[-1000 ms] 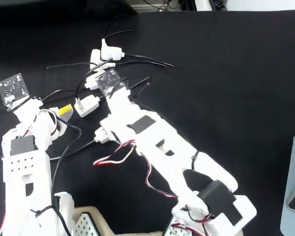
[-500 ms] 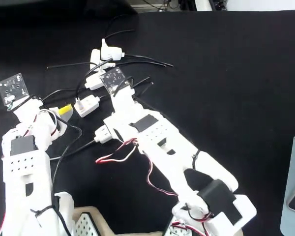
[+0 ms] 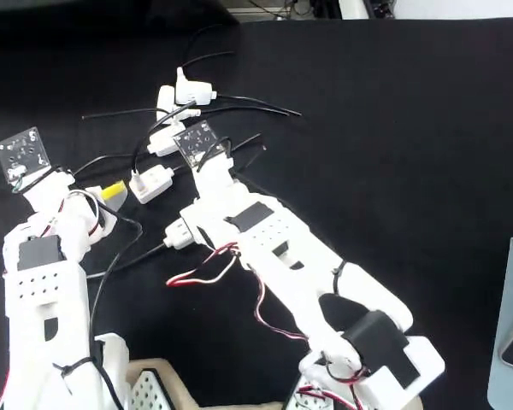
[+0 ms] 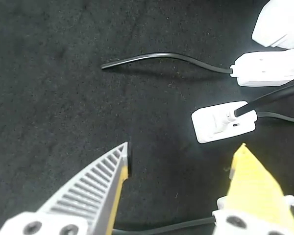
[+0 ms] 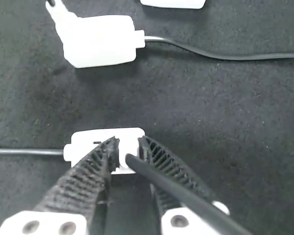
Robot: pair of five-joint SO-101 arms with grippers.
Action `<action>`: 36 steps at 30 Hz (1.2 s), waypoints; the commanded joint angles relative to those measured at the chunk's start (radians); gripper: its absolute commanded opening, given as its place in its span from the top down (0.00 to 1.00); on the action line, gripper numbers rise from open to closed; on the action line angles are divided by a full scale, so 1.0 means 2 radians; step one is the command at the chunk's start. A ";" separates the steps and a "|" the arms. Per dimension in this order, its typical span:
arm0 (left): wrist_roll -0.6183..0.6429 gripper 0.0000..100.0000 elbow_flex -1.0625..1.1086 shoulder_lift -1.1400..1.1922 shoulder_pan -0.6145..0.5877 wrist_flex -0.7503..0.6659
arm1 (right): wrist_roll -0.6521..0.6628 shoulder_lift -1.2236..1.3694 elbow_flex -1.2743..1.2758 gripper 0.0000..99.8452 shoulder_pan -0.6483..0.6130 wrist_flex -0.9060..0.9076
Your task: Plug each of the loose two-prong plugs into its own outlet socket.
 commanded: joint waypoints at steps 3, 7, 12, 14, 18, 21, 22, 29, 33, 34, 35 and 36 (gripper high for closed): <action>0.002 0.67 -0.003 -0.012 -0.004 -0.006 | 0.002 0.039 -0.006 0.99 -0.004 -0.027; 0.002 0.67 -0.003 -0.012 -0.005 -0.006 | 0.002 0.035 -0.003 0.99 -0.004 -0.023; 0.002 0.67 -0.003 -0.012 -0.005 -0.008 | 0.030 0.033 0.003 0.99 -0.008 -0.023; 0.002 0.67 -0.003 -0.012 -0.005 -0.008 | 0.055 0.041 0.006 0.99 -0.008 -0.027; 0.002 0.67 -0.003 -0.012 -0.005 -0.008 | 0.083 0.067 0.000 0.99 -0.008 -0.027; 0.002 0.67 -0.003 -0.012 -0.005 -0.008 | 0.096 0.079 -0.013 0.99 -0.008 -0.025; 0.001 0.67 -0.003 -0.012 -0.005 -0.008 | 0.101 0.079 -0.016 0.99 -0.008 -0.025; 0.001 0.67 -0.003 -0.017 -0.005 -0.007 | 0.109 0.043 -0.047 0.82 -0.008 0.028; 0.000 0.67 -0.008 -0.017 -0.002 -0.006 | 0.108 -0.020 -0.093 0.75 -0.017 0.120; 0.000 0.67 -0.008 -0.017 -0.002 -0.006 | 0.108 -0.036 -0.105 0.76 -0.018 0.141; -0.002 0.67 -0.009 -0.017 -0.001 -0.006 | 0.107 -0.053 -0.119 0.78 -0.019 0.160; -0.012 0.67 -0.012 -0.017 -0.001 -0.006 | 0.107 -0.070 -0.132 0.80 -0.022 0.180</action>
